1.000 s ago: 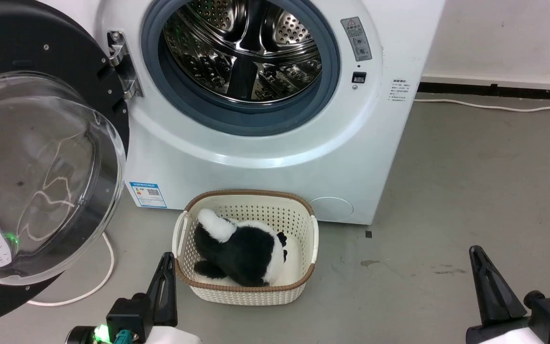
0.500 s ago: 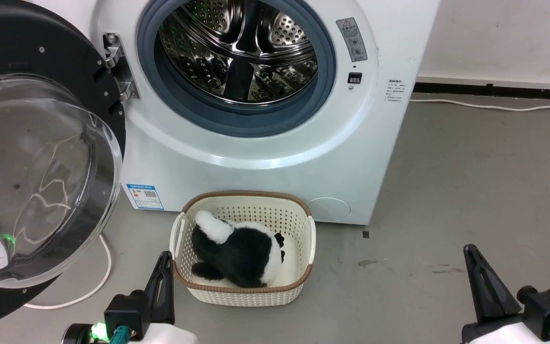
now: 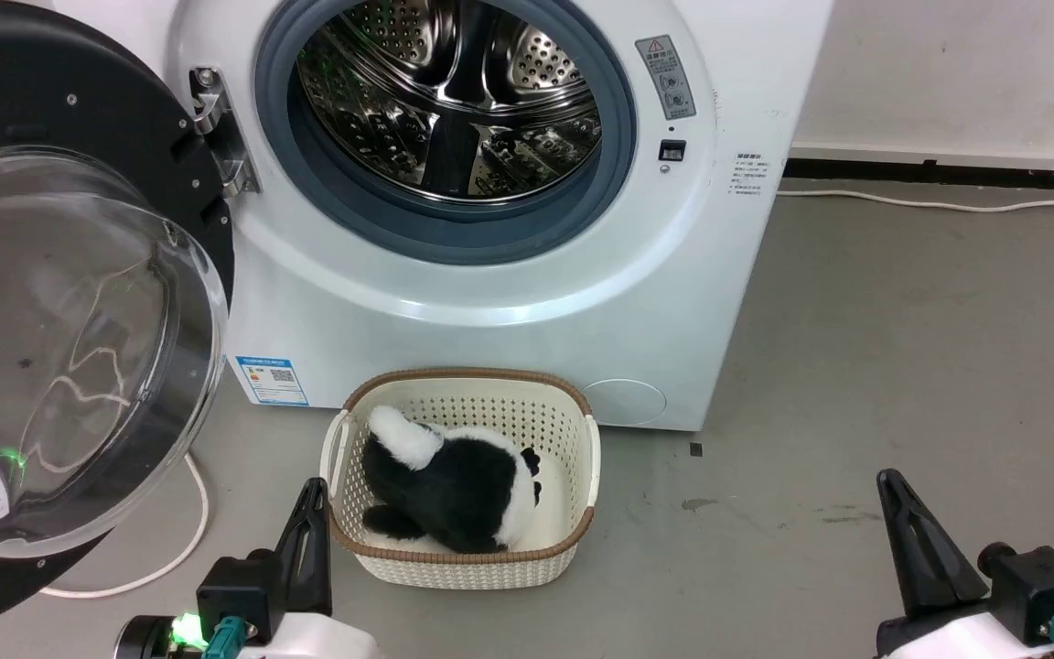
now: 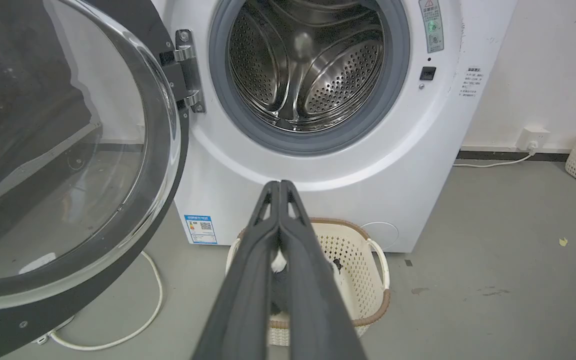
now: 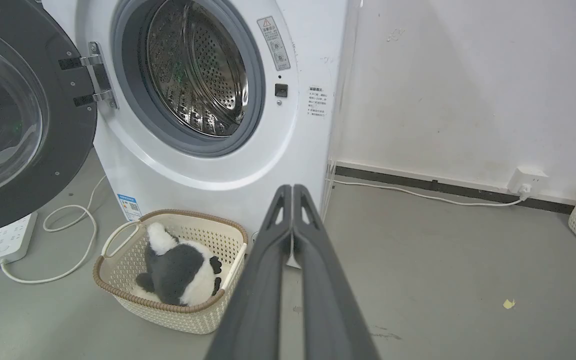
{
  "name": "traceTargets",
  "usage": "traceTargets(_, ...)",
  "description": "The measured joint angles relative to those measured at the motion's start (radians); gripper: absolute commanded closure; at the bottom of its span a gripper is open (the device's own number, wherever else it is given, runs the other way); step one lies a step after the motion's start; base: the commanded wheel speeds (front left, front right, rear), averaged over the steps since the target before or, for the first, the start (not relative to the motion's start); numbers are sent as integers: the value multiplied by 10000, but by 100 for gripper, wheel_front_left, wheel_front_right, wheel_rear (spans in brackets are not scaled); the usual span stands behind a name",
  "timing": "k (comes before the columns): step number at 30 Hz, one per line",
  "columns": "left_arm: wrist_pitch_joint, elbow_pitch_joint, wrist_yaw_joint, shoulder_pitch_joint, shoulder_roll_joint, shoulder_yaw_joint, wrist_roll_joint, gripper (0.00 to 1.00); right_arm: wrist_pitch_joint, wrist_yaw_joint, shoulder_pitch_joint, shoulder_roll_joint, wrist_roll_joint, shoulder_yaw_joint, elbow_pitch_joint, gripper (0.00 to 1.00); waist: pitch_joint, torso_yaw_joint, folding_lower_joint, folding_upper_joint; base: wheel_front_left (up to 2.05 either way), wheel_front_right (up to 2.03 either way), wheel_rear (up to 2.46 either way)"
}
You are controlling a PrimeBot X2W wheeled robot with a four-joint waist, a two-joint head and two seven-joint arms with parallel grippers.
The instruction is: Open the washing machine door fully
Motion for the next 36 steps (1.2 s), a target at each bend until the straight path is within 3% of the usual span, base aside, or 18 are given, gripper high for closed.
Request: traceTargets(36, 715, -169, -625, -147, -345, 679, 577, 100, 715, 0, -253, 0, -92, 290, 73, 100, -65, -231, 0, 0, 0, 0, 0)
